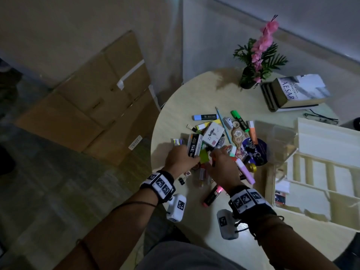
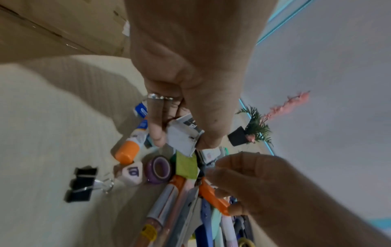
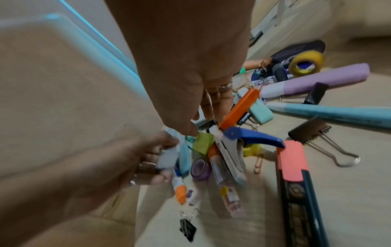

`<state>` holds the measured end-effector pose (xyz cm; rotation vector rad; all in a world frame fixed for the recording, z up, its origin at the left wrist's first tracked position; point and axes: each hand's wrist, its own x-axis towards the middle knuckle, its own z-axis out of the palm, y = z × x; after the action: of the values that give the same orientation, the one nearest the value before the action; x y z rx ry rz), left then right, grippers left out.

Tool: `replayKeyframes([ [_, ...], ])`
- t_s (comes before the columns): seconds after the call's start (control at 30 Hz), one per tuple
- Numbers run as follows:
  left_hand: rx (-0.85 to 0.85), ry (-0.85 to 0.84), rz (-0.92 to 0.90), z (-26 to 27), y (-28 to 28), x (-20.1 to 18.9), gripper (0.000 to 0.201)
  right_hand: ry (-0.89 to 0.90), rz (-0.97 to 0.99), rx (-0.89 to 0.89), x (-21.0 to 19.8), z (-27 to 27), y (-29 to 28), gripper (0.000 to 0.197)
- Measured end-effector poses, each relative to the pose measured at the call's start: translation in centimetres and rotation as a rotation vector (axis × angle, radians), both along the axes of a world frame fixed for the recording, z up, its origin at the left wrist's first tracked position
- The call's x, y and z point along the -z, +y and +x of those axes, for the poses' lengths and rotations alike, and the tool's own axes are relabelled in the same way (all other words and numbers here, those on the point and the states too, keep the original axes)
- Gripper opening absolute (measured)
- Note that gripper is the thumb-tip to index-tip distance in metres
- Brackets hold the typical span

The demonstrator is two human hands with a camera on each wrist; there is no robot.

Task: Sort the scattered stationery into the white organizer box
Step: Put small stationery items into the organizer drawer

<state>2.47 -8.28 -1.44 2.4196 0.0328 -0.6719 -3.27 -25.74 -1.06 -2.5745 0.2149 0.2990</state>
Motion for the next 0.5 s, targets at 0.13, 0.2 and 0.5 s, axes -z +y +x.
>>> replayKeyframes([
  [0.13, -0.055, -0.071, -0.012, -0.5, 2.3, -0.3, 0.029, -0.062, -0.099, -0.036, 2.0, 0.3, 1.5, 0.051],
  [0.2, -0.057, -0.083, -0.016, -0.7, 3.1, -0.3, 0.031, -0.069, -0.155, -0.02, 2.8, 0.5, 2.1, 0.055],
  [0.5, -0.002, -0.112, -0.01, -2.2, 3.8, -0.9, 0.041, -0.087, -0.065, 0.136, 4.2, 0.8, 2.9, 0.038],
])
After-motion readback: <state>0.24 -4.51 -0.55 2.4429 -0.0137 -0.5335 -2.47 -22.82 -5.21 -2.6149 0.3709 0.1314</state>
